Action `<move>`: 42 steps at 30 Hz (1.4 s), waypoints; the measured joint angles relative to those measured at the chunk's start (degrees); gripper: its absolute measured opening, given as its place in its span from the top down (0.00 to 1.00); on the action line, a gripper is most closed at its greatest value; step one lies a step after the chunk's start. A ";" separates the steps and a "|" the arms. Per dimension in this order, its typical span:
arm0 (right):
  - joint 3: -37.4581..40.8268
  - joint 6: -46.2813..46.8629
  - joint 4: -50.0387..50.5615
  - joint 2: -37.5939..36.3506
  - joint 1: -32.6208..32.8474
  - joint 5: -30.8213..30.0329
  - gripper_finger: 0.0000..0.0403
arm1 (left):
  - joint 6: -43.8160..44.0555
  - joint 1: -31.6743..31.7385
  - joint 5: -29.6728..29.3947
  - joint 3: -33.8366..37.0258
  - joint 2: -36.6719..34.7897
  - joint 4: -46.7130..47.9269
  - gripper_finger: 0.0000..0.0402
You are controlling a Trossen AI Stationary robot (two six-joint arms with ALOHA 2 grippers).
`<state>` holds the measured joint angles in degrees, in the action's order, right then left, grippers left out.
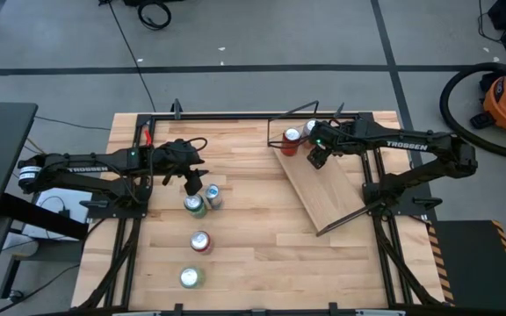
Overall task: Place canned beverage on shelf
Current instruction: Put the top orange soda can on the shelf, then put the blue soda can on the shelf, aligned with the other orange soda can
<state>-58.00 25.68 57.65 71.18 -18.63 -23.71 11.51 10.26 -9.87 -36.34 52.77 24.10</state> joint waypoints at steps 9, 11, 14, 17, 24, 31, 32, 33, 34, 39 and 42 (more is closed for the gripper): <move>-5.22 -0.33 2.13 0.00 0.37 0.43 0.12 | -0.39 0.00 0.00 0.00 0.00 -0.39 0.52; -6.84 -0.12 3.21 0.00 0.64 0.46 0.12 | -0.69 0.00 0.00 0.00 0.00 -0.35 0.52; -9.61 0.98 4.80 0.00 1.65 0.41 0.12 | -0.76 0.00 0.00 0.00 0.00 -0.35 0.52; -11.10 1.00 3.85 0.00 4.10 0.40 0.12 | -2.14 0.00 0.00 0.00 0.00 -0.55 0.52; -10.57 -4.34 -9.29 0.00 11.93 -1.18 0.12 | -4.90 0.00 -0.81 0.00 0.00 -5.23 0.52; -8.27 -11.69 -26.81 1.05 19.22 -0.31 0.12 | -8.64 0.00 -0.77 0.00 -0.01 -11.09 0.52; -7.79 -12.98 -29.40 1.23 20.00 -0.25 0.12 | -9.42 0.00 -0.78 0.00 0.00 -11.92 0.52; -7.14 -14.19 -31.39 1.27 20.61 -0.21 0.12 | -9.88 0.00 -0.74 0.00 0.00 -12.72 0.52; -6.39 -15.35 -33.30 1.38 21.06 -0.21 0.12 | -10.30 0.00 -0.75 0.00 -0.02 -13.54 0.52; -3.52 -17.04 -41.02 3.21 22.04 -0.20 0.12 | -11.11 0.06 -0.72 0.00 0.13 -16.21 0.52; -1.00 -16.84 -44.82 5.04 21.92 -0.22 0.12 | -11.28 0.15 -0.71 0.00 0.15 -16.70 0.52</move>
<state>-58.99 8.84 12.83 76.22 3.29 -23.93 0.23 10.41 -10.58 -36.34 52.93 7.40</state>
